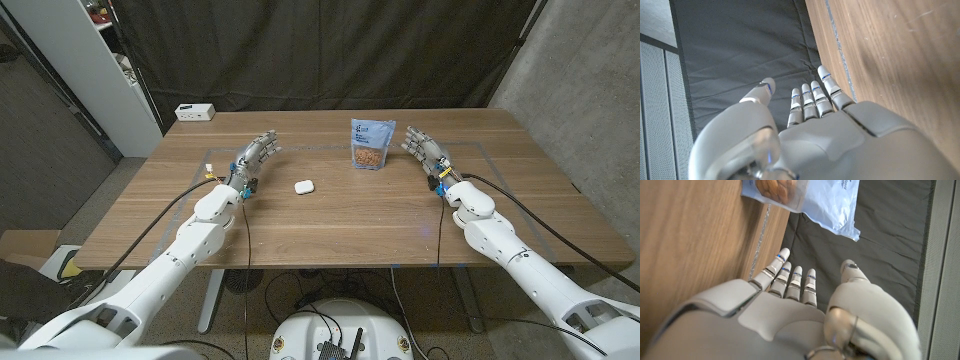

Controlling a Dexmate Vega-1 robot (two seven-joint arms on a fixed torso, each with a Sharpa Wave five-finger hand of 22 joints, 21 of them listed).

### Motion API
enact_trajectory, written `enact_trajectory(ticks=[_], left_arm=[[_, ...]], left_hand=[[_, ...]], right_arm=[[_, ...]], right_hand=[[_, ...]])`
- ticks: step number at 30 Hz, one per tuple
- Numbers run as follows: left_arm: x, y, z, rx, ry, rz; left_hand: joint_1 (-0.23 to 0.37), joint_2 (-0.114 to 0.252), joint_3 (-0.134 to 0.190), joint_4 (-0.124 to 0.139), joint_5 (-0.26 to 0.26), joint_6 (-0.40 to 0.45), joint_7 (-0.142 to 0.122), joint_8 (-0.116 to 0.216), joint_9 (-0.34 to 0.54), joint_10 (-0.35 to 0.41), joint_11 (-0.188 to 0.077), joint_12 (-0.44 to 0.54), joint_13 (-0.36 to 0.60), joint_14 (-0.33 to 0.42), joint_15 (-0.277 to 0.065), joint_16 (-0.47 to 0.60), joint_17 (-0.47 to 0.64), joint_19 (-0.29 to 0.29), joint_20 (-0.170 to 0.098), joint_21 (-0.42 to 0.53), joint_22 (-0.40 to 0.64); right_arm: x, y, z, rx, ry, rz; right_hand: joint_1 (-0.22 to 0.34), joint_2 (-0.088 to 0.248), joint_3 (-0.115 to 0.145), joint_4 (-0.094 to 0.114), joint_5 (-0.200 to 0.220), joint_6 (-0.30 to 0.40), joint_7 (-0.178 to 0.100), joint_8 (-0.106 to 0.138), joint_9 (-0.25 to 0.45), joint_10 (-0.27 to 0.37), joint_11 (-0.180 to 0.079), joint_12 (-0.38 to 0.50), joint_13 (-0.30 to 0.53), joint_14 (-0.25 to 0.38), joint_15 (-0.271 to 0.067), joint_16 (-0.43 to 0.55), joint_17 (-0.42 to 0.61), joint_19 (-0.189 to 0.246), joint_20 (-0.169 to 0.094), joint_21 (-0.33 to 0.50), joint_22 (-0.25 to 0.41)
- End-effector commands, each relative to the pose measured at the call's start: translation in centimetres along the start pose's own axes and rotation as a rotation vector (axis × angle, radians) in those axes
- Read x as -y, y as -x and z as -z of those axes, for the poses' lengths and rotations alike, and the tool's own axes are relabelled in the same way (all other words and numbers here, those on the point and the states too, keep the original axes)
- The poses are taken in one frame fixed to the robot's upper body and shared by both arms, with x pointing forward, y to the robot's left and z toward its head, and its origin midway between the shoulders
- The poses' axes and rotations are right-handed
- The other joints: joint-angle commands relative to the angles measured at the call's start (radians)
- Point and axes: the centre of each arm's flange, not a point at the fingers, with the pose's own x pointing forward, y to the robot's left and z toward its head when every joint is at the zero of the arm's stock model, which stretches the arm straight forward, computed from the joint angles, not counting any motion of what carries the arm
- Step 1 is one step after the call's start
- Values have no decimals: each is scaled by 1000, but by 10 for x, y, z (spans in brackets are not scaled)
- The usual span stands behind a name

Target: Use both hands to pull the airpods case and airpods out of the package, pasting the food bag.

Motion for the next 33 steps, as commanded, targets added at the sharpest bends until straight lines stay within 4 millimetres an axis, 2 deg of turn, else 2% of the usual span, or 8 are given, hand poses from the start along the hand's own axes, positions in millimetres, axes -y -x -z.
enact_trajectory(ticks=[1, 5, 8, 11, 13, 18, 28, 33], left_arm=[[8, 20, -4, -15, -90, 9], [4, 26, -13, -43, -216, 12], [0, 30, -17, -62, -270, 18], [-4, 32, -19, -77, -309, 19], [-6, 32, -21, -93, -353, 27], [-8, 33, -25, -160, -491, 58], [0, 30, -23, -222, -694, 123], [4, 31, -19, -222, -766, 143]], left_hand=[[26, -8, -9, -32, 3, 7, -11, 4, 7, -14, -8, 0, 2, -29, 11, -5, 2, -24, 8, -16, 5], [56, -46, -40, -77, -3, -1, -28, 1, 12, -55, -14, -2, 6, -96, 22, -15, 0, -82, 6, -61, 5], [74, -84, -69, -90, -11, -1, -44, 4, 16, -85, -23, -2, 7, -161, 22, -20, 0, -125, 6, -99, 5], [94, -103, -84, -92, -9, -9, -57, 4, 19, -112, -23, -4, 8, -201, 29, -20, 0, -151, 10, -125, 5], [113, -124, -97, -95, -7, -6, -76, 8, 20, -127, -35, -2, 8, -225, 18, -17, 0, -159, -7, -142, 5], [152, -157, -127, -87, 3, -4, -94, 12, 23, -183, -41, -7, 7, -290, 15, -18, 0, -200, -19, -192, 5], [179, -221, -188, -73, 41, 78, -164, 42, 35, -250, -40, -5, 2, -364, 25, -16, 0, -245, 6, -258, 5], [175, -247, -214, -67, 57, 115, -164, 56, 42, -261, -40, -3, 0, -376, 23, -14, 1, -248, 10, -273, 5]], right_arm=[[0, 9, -2, 24, 31, -20], [-3, 8, -10, 28, 73, -32], [-4, 7, -15, 31, 114, -40], [-6, 8, -17, 37, 129, -37], [-6, 9, -18, 42, 139, -26], [-6, 14, -22, 55, 149, -5], [-6, 27, -26, 76, 156, 18], [-5, 33, -26, 84, 158, 27]], right_hand=[[8, 1, 4, -2, 6, 10, 0, 3, 2, 14, 2, 5, 2, 15, -92, 6, -1, 8, -46, 1, 5], [8, 2, 1, -5, 6, 6, -3, 0, 1, 6, 3, -1, -3, 1, -91, 1, -8, -10, -17, -16, 5], [15, -2, 0, -16, 6, 0, -12, -4, 1, -4, -4, -8, -7, -20, -92, -9, -18, -22, -1, -31, 6], [20, -5, -3, -24, 6, -10, -24, -8, 0, -22, -4, -15, -11, -38, -88, -15, -27, -32, 10, -46, 6], [22, -5, -4, -27, 6, -12, -26, -8, 0, -30, -3, -18, -12, -50, -86, -19, -30, -40, 19, -54, 6], [19, 2, -7, -27, 7, -24, -30, -11, 1, -66, 11, -27, -14, -90, -68, -25, -34, -61, 43, -78, 8], [5, 1, -17, -21, 6, -27, -27, -11, 1, -78, 15, -26, -14, -107, -64, -23, -34, -70, 47, -93, 8], [-2, 1, -21, -18, 7, -29, -26, -10, 2, -83, 17, -25, -14, -111, -64, -21, -34, -73, 48, -100, 8]])
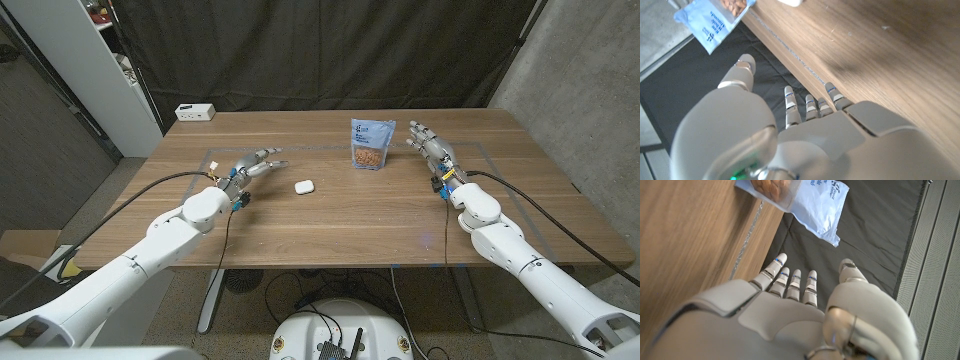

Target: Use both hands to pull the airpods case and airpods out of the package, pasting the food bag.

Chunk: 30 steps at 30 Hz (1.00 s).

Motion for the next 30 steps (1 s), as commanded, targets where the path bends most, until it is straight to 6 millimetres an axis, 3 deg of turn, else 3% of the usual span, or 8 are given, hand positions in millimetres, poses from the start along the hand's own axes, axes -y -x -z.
enact_trajectory(ticks=[1, 8, 11, 30], left_arm=[[6, 1, -2, -41, -228, 38], [15, 3, -3, -32, -326, 27], [20, 4, -3, -25, -355, 6], [53, -12, -12, 20, -477, 29]], left_hand=[[-3, -26, -24, 8, 19, 40, 6, 22, 10, -14, -7, 4, -2, -15, -3, 7, 4, -5, 0, -12, 6], [-17, -52, -57, 18, 40, 50, 11, 28, 22, -24, -2, 6, -5, -25, -1, 9, 5, -28, 10, -36, 6], [-21, -58, -70, 22, 52, 39, 28, 25, 29, -34, -3, 6, -6, -34, 2, 8, 5, -46, 18, -51, 6], [-16, -63, -104, 28, 93, 42, 25, 32, 52, -62, -5, 8, -7, -60, 4, 10, 5, -81, 33, -91, 6]], right_arm=[[2, 15, -5, 23, 17, 30], [-1, 25, -4, 41, 5, 47], [-1, 31, -3, 48, 5, 51], [9, 63, 5, 68, -21, 130]], right_hand=[[-10, -3, -5, 0, 7, -1, 5, -1, 2, -8, 1, -1, 2, -3, -67, 3, 1, -5, -2, -5, 4], [-12, -3, -7, 0, 8, -4, 6, -1, 2, -10, 1, 0, 2, -7, -66, 4, 0, -7, -2, -10, 4], [-12, -3, -7, 0, 8, -4, 7, -1, 2, -10, 0, 1, 2, -7, -66, 5, -1, -7, 0, -12, 4], [-14, -1, -10, -2, 10, -3, 9, 1, 3, -6, 3, 6, 2, -6, -65, 9, -3, -6, 4, -22, 4]])
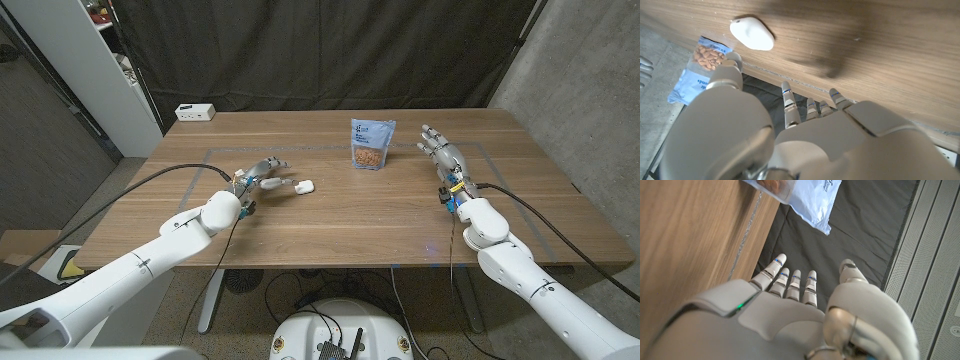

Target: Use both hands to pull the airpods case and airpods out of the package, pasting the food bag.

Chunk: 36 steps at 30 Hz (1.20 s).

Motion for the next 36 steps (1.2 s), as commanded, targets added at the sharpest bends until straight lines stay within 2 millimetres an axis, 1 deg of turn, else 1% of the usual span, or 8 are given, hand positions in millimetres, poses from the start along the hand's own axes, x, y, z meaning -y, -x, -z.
enact_trajectory(ticks=[1, 7, 12, 20, 24, 27, 29, 36], left_arm=[[16, -9, -11, 25, -63, 26], [20, -11, -13, 19, -88, 58], [22, -11, -14, 9, -104, 68], [25, -11, -15, -3, -151, 90], [26, -10, -14, -14, -163, 85], [29, -11, -14, -24, -176, 75], [32, -12, -15, -26, -193, 63], [36, -13, -15, -29, -204, 52]], left_hand=[[4, -10, -6, 1, 11, 3, 1, 6, 7, -7, 0, 8, 2, -2, -3, 8, 3, -6, 5, -6, 2], [2, -14, -18, 3, 22, 20, 11, 14, 13, -11, 0, 10, 1, -4, -3, 9, 3, -6, 12, -13, 2], [6, -14, -29, 3, 35, 43, 31, 26, 20, -13, 3, 12, 0, -6, 0, 10, 3, -3, 17, -19, 2], [23, -4, -33, 0, 50, 59, 33, 34, 29, -18, 3, 15, -1, -7, 0, 11, 3, 1, 21, -27, 2], [41, 10, -32, -2, 60, 84, 37, 47, 37, -16, 2, 18, -2, -7, 0, 12, 2, 9, 21, -30, 3], [82, 38, -29, -7, 74, 134, 32, 72, 53, -11, 0, 24, -4, 1, -6, 14, 1, 23, 22, -37, 3], [101, 53, -30, -7, 79, 169, 15, 89, 62, 1, -14, 30, -7, 7, -13, 16, 1, 32, 20, -40, 3], [125, 72, -34, -6, 81, 218, 11, 113, 75, 15, -28, 36, -11, 22, -23, 19, 0, 46, 17, -44, 4]], right_arm=[[7, 17, 4, 14, -16, 42], [7, 20, 6, 21, -24, 52], [9, 22, 6, 26, -25, 55], [16, 25, 4, 47, -20, 78], [21, 28, 1, 53, -11, 92], [22, 30, 1, 57, -12, 94], [21, 31, 1, 57, -19, 96], [20, 36, 2, 59, -23, 94]], right_hand=[[-8, 2, -3, 0, 6, 3, 4, 1, 3, 4, 5, 7, 2, -4, -64, 9, 1, 0, -1, -3, 4], [-8, 5, -3, -1, 7, 3, 5, 2, 3, 6, 5, 9, 2, -4, -61, 11, 1, -3, 2, -8, 4], [-9, 7, -4, -1, 7, 4, 4, 3, 3, 6, 6, 10, 2, -4, -59, 12, 1, -2, 3, -12, 4], [-11, 9, -5, 0, 7, 5, 4, 4, 3, 9, 5, 12, 2, -5, -57, 13, 1, 0, 5, -16, 4], [-13, 10, -6, 1, 8, 7, 0, 5, 3, 9, 7, 13, 2, -5, -57, 15, 1, 1, 5, -19, 4], [-14, 11, -6, 2, 8, 8, -1, 5, 3, 11, 8, 14, 2, -4, -57, 15, 1, 1, 5, -21, 4], [-15, 11, -6, 2, 8, 8, -1, 5, 3, 12, 8, 14, 2, -4, -58, 15, 1, 2, 5, -21, 4], [-17, 12, -7, 3, 8, 7, 1, 5, 4, 13, 9, 15, 2, -3, -56, 17, 1, 3, 6, -25, 4]])
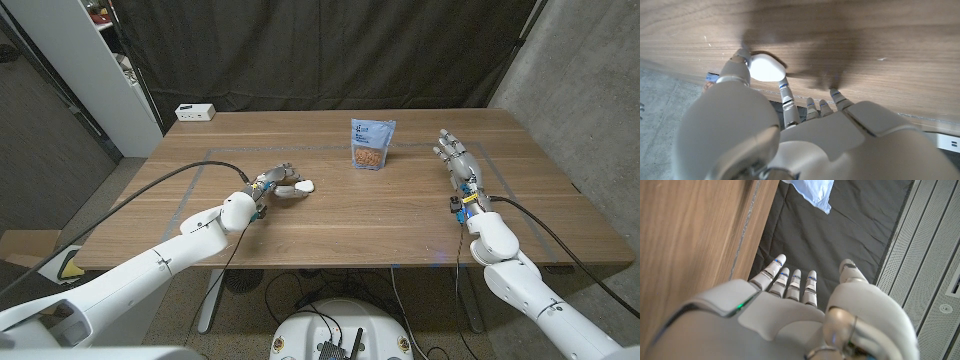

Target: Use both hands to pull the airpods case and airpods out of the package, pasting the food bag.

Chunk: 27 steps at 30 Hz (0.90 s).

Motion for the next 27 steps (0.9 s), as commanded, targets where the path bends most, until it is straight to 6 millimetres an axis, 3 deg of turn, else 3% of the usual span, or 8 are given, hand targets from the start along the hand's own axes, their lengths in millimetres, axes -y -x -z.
enact_trajectory(ticks=[1, 13, 20, 27], left_arm=[[8, -2, -1, -24, -35, -16], [8, 2, 0, 8, 41, -63], [-7, 3, -1, 60, 149, -117], [-28, 4, -19, 118, 159, -179]], left_hand=[[25, 13, -2, -3, 7, 42, -6, 22, 15, 8, -11, 8, -1, 9, -8, 8, 3, 17, -2, -2, 4], [122, 68, -16, -12, -4, 242, -5, 112, 57, 94, -38, 37, -19, 71, -39, 14, 0, 80, -17, -4, 5], [162, 90, -29, -12, -20, 288, -1, 144, 89, 133, -56, 47, -28, 105, -61, 14, -1, 113, -30, -4, 5], [178, 96, -39, -11, -28, 301, 5, 158, 107, 147, -54, 49, -33, 122, -67, 14, -1, 127, -31, -5, 6]], right_arm=[[2, 7, -1, 10, -10, 14], [-2, 10, 0, 14, -15, 6], [-5, 8, -2, 14, -8, -7], [-2, -1, -7, 11, -6, -31]], right_hand=[[-8, 3, -5, 0, 4, 7, 1, 5, 4, 4, 0, 9, 2, -3, -56, 4, 1, 3, 5, -6, 5], [-12, 5, -6, 1, 4, 7, 0, 6, 4, 5, 1, 10, 2, -1, -56, 7, 0, 6, 6, -13, 5], [-13, 5, -7, 1, 4, 9, -4, 7, 4, 7, 3, 11, 2, -1, -54, 7, 0, 7, 6, -17, 5], [-10, 5, -6, -3, 5, 15, 1, 9, 4, 10, 5, 13, 2, 4, -54, 9, -2, 15, 7, -22, 5]])
